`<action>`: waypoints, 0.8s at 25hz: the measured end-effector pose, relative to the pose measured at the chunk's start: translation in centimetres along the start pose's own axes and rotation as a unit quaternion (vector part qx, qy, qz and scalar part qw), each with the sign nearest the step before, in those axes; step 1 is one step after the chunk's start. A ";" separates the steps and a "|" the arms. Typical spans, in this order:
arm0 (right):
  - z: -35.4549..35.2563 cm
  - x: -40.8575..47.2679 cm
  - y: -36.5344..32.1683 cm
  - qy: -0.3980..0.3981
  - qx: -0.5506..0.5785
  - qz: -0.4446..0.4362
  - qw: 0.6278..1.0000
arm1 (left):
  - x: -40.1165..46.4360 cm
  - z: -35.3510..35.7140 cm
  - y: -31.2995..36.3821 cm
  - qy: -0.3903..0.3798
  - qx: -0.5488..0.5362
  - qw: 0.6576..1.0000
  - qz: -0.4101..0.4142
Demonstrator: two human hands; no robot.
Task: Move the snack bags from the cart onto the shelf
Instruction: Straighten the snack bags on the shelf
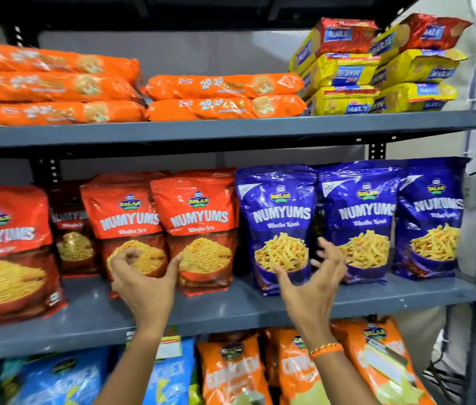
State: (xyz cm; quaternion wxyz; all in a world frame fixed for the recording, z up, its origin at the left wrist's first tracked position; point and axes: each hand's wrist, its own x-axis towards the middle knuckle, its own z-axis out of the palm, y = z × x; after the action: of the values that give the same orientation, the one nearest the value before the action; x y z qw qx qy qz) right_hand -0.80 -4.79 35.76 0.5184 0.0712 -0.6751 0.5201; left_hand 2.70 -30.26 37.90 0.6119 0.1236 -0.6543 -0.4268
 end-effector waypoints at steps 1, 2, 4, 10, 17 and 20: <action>2.3 -1.5 -1.5 -0.052 0.019 0.006 0.998 | 2.4 -1.4 -1.8 0.009 0.025 0.999 -0.025; 4.5 -2.6 -2.9 -0.111 0.031 0.022 0.993 | 4.7 -2.5 -3.4 -0.008 0.055 0.997 -0.058; 8.4 -3.8 -4.2 -0.206 0.015 0.060 0.976 | 8.4 -3.5 -6.6 -0.107 0.120 0.980 -0.114; 15.3 -4.5 -6.1 -0.223 -0.110 0.136 0.959 | 11.5 -4.1 -9.6 -0.320 0.119 0.930 -0.139; 17.0 -5.5 -6.2 -0.208 -0.072 0.141 0.965 | 12.2 -6.0 -11.7 -0.327 0.067 0.940 -0.065; 16.7 -6.1 -6.3 -0.217 -0.058 0.121 0.967 | 12.2 -8.1 -12.1 -0.322 0.056 0.944 -0.042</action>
State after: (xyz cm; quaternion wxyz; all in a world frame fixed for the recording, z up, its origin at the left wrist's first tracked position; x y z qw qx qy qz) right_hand -4.49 -23.23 36.33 0.2962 0.0693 -0.8041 0.5108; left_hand 3.02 -49.17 36.88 0.3419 0.0409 -0.8336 -0.4318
